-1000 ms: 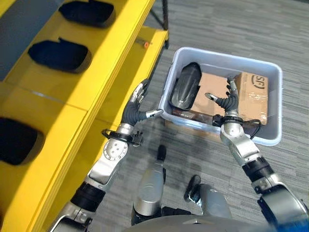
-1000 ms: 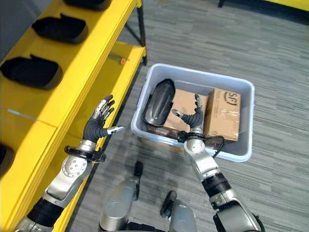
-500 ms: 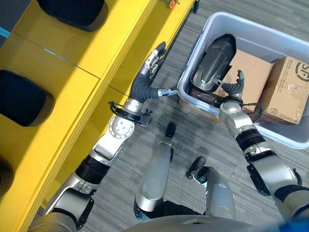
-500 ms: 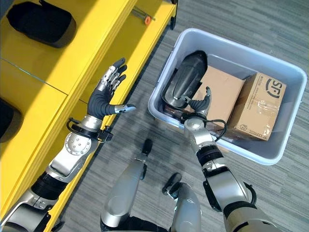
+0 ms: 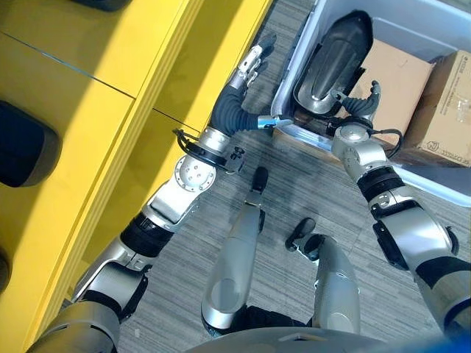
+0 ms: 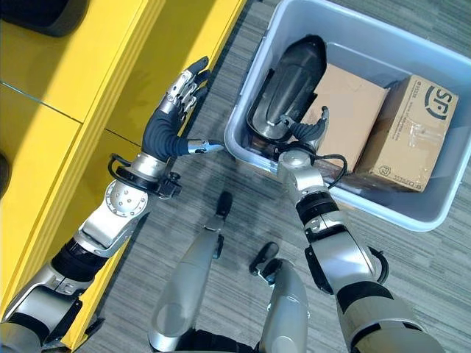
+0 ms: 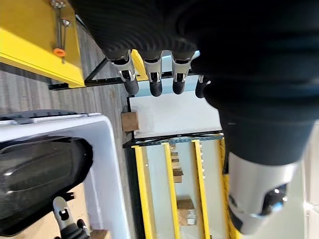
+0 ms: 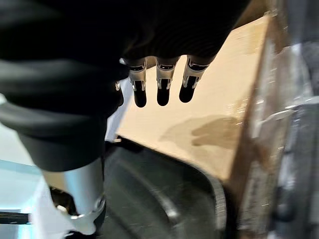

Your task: Move parts from the plastic box to the shelf.

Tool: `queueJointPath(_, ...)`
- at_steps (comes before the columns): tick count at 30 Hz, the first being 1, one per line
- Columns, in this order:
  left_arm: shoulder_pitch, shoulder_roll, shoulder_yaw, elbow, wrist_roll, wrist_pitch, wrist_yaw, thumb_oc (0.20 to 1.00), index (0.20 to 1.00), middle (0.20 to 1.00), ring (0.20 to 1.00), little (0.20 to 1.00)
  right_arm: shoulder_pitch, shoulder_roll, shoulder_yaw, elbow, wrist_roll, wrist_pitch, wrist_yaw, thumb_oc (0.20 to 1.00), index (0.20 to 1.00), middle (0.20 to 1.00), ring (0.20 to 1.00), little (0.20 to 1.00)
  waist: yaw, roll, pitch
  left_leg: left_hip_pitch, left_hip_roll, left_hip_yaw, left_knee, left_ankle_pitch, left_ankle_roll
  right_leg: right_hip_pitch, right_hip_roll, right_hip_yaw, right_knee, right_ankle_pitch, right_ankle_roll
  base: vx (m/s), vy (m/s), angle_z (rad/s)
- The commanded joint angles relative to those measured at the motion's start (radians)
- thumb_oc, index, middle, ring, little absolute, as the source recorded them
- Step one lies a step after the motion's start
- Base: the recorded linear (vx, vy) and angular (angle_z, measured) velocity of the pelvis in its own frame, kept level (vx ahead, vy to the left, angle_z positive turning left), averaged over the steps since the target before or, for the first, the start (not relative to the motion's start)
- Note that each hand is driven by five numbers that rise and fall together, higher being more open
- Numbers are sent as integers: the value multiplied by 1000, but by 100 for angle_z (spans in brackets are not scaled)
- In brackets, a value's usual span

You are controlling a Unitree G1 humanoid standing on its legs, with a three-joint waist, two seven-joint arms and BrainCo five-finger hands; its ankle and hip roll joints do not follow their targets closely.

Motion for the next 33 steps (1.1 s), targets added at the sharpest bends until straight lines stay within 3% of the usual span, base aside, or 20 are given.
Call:
queueJointPath(1, -42, -50, 24, -33, -17, -60, 14, 1000, 1000, 1000, 1000, 1000, -47, -44, 14, 16, -31, 0, -16, 1000, 1000, 1000, 1000, 1000, 11, 31, -41, 27, -21, -2, -53, -55, -3, -40, 49, 0, 32, 108, 31, 0, 0, 0)
queueJointPath(7, -98, -34, 12, -5, -38, -57, 23, 1000, 1000, 1000, 1000, 1000, -93, -69, 37, 132, 94, 46, 11, 1000, 1000, 1000, 1000, 1000, 5, 27, -41, -1, -17, 1, -40, -54, -2, -78, 50, 1, 47, 123, 37, -2, -1, -1)
queueJointPath(12, -138, -14, -9, 36, -59, -68, 32, 1000, 1000, 1000, 1000, 1000, -149, -112, 100, 256, 86, 95, 30, 1000, 1000, 1000, 1000, 1000, 2, 29, -41, -26, -9, 7, -39, -48, 1, -120, 53, 0, 58, 144, 45, -3, 9, 0)
queueJointPath(14, -154, -3, -25, 44, -77, -79, 57, 1000, 1000, 1000, 1000, 1000, -183, -127, 112, 277, 34, 4, -10, 1000, 1000, 1000, 1000, 1000, 0, 39, -41, -42, -8, 12, -37, -47, 3, -144, 50, 1, 66, 151, 50, -8, 57, -6)
queueJointPath(20, -178, 13, -42, 59, -73, -106, 77, 1000, 1000, 1000, 1000, 1000, -236, -131, 140, 260, -8, 22, -73, 1000, 1000, 1000, 1000, 1000, 3, 45, -41, -49, -10, 16, -32, -53, 11, -165, 42, -2, 82, 156, 59, 12, 1, 1)
queueJointPath(21, -175, 15, -46, 44, -53, -111, 80, 1000, 1000, 1000, 1000, 1000, -225, -125, 122, 242, -23, -127, -178, 1000, 1000, 1000, 1000, 1000, -1, 47, -41, -47, -7, 17, -29, -62, 16, -171, 42, 3, 84, 163, 65, 0, 0, 0)
queueJointPath(22, -169, 15, -43, 27, -53, -108, 87, 1000, 1000, 1000, 1000, 1000, -213, -129, 95, 171, -258, -227, -239, 1000, 1000, 1000, 1000, 1000, -10, 51, -41, -40, -8, 21, -36, -66, 19, -171, 44, 7, 75, 166, 71, 0, 0, 0)
queueJointPath(23, -158, 5, -44, 19, -45, -110, 89, 1000, 1000, 1000, 1000, 1000, -206, -137, 94, 97, -453, -235, -262, 1000, 1000, 1000, 1000, 1000, -16, 55, -41, -34, -9, 25, -43, -67, 20, -168, 43, 10, 66, 165, 73, 6, 37, -5)
queueJointPath(24, -156, 1, -46, 19, -42, -109, 90, 1000, 1000, 1000, 1000, 1000, -209, -142, 103, 67, -517, -228, -261, 1000, 1000, 1000, 1000, 1000, -18, 55, -41, -31, -9, 26, -44, -68, 21, -166, 43, 12, 62, 165, 74, 17, 57, -10)
queueJointPath(25, -151, -22, -50, 29, -27, -111, 88, 1000, 1000, 1000, 1000, 1000, -217, -165, 162, -27, -749, -173, -192, 1000, 1000, 1000, 1000, 1000, -28, 53, -41, -22, -8, 34, -44, -71, 19, -161, 43, 18, 52, 164, 76, 20, 42, -18)
queueJointPath(29, -151, -39, -55, 44, -10, -103, 79, 1000, 1000, 1000, 1000, 1000, -224, -198, 279, -90, -912, -84, -99, 1000, 1000, 1000, 1000, 1000, -34, 39, -41, -23, -2, 43, -33, -76, 18, -162, 45, 19, 54, 163, 75, 31, -1, -9)
queueJointPath(33, -182, 0, -78, 77, -47, -105, 33, 1000, 1000, 1000, 1000, 1000, -285, -205, 435, 46, -1059, 33, -37, 1000, 1000, 1000, 1000, 1000, -11, 16, -41, -59, 3, 26, 8, -89, 23, -182, 46, 2, 81, 171, 76, 56, -96, -2)
